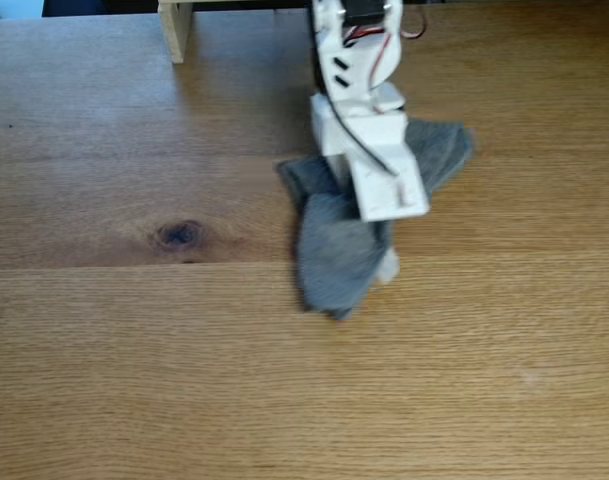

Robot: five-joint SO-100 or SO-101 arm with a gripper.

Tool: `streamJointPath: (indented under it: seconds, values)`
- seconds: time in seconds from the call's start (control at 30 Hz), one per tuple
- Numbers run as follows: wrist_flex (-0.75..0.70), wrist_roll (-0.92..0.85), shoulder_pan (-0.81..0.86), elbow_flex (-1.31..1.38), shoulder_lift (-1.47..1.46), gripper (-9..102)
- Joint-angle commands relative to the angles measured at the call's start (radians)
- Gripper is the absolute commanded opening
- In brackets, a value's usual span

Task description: Clean the area in front of the robot

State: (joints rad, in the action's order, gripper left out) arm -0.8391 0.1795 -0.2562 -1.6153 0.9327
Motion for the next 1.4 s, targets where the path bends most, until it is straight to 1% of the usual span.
streamJointPath:
  seconds: [0.0, 0.17, 0.23, 0.27, 0.33, 0.4, 0.53, 0.63, 0.7, 0.73, 0.77, 0.83, 1.03, 1.13, 1.27, 1.37]
  values:
    - [0.103, 0.009, -0.106, -0.172, 0.264, 0]
    - [0.146, 0.046, -0.235, -0.383, 0.554, 0]
    - [0.206, 0.066, -0.265, -0.474, 0.634, 0]
    - [0.261, 0.078, -0.27, -0.522, 0.658, 0]
    - [0.425, 0.086, -0.264, -0.626, 0.678, 0]
    - [0.641, 0.072, -0.249, -0.738, 0.66, 0]
    - [1.169, -0.023, -0.224, -0.942, 0.505, 0]
    - [1.494, -0.1, -0.204, -1.032, 0.339, 0]
    - [1.562, -0.118, -0.183, -1.017, 0.239, 0]
    - [1.571, -0.12, -0.167, -0.992, 0.195, 0]
    - [1.548, -0.12, -0.15, -0.957, 0.16, 0]
    - [1.462, -0.103, -0.103, -0.859, 0.1, 0]
    - [1.052, -0.074, 0.038, -0.411, -0.057, 0]
    - [0.884, -0.058, 0.109, -0.158, -0.147, 0]
    - [0.73, -0.04, 0.202, 0.144, -0.265, 0]
    - [0.634, -0.034, 0.267, 0.322, -0.328, 0]
